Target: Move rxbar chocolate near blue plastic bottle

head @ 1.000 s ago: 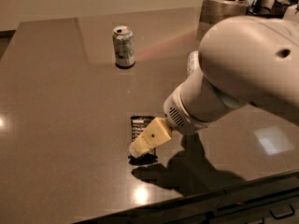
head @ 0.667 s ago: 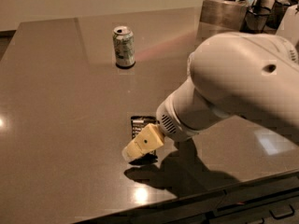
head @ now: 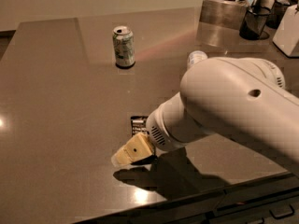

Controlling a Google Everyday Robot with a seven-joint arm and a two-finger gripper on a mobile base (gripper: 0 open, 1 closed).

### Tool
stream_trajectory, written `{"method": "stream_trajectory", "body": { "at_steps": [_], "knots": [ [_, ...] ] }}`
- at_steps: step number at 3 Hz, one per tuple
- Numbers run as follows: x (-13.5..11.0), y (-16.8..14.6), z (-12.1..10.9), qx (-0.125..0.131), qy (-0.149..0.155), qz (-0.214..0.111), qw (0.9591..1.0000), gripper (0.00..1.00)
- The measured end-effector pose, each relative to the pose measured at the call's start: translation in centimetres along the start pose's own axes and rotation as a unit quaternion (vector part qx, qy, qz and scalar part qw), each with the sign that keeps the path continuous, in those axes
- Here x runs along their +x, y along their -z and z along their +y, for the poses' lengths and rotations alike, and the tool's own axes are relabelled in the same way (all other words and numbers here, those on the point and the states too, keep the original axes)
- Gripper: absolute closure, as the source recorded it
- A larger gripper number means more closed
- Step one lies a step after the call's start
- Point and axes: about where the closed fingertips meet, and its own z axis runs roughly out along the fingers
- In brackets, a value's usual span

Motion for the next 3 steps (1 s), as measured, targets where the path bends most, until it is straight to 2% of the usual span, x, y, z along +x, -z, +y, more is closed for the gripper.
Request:
{"method": "stream_trajectory", "body": {
  "at_steps": [1, 3],
  "knots": [
    [-0.53, -0.57, 0.67, -0.006, 0.007, -0.009, 0.9999, 0.00],
    [-0.91, -1.05, 1.13, -0.004, 0.012, -0.021, 0.9997, 0.49]
  ]
}}
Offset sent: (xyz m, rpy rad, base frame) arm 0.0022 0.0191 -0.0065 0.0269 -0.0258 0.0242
